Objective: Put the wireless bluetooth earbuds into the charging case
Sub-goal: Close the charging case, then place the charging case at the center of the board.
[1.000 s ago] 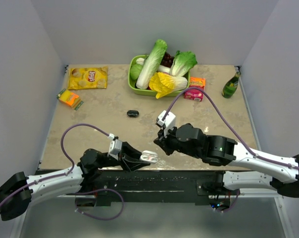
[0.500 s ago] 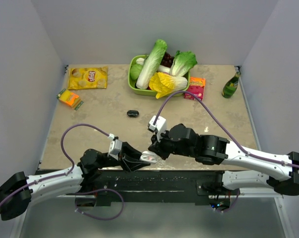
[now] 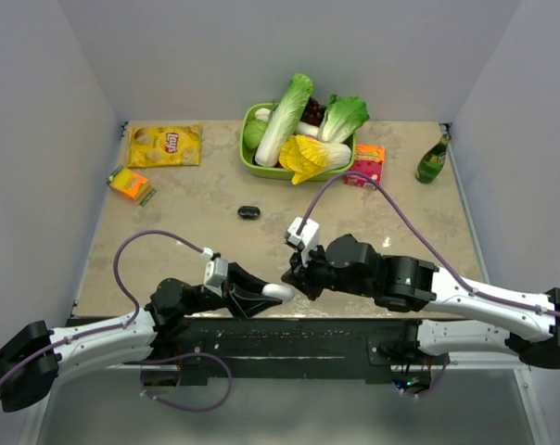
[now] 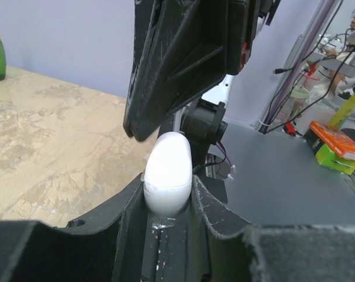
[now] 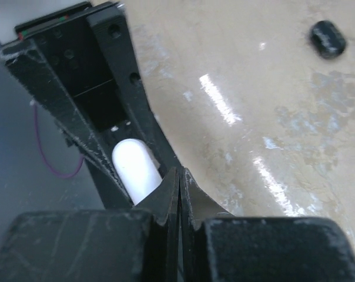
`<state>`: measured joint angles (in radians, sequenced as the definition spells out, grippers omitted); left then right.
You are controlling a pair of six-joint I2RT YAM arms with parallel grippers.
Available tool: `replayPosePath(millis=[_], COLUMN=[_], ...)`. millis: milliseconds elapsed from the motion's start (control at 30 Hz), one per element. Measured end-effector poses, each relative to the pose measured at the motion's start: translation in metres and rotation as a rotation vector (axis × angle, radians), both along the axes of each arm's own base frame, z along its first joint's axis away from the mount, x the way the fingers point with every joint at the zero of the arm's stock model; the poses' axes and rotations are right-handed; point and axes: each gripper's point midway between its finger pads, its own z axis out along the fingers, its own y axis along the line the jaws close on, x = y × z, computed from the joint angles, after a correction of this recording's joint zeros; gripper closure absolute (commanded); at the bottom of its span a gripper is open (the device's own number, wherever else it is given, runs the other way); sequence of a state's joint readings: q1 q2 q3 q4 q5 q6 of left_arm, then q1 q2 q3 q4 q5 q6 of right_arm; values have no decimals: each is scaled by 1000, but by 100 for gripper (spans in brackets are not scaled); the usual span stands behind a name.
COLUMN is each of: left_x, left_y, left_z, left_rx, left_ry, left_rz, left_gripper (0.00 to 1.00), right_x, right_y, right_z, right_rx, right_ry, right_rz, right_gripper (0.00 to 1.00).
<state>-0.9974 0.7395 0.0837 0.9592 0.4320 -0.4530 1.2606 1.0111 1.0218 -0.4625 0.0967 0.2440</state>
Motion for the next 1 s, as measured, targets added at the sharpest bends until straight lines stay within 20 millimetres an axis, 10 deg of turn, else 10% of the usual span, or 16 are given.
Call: replayPosePath(millis=[67,333,633,1000], left_x=[4,85,212,261], left_y=[0,7,-33,-45], left_z=[0,-31,-83,-187], left_rx=[-1,94,332,537], left_ry=[8,213,411,580], left_rz=[22,410,629,613], left_gripper=[100,100,100,98], right_x=[8,49,66,66], right_y=[-9,-83,-72,-84], right_z=[5,40,-44,-30], right_rx=[23,257,22,120], right_ry=[-18,-154,-131,-122], right_rz=[-71,-445,-548,-588], right_gripper=[74,49,47,47])
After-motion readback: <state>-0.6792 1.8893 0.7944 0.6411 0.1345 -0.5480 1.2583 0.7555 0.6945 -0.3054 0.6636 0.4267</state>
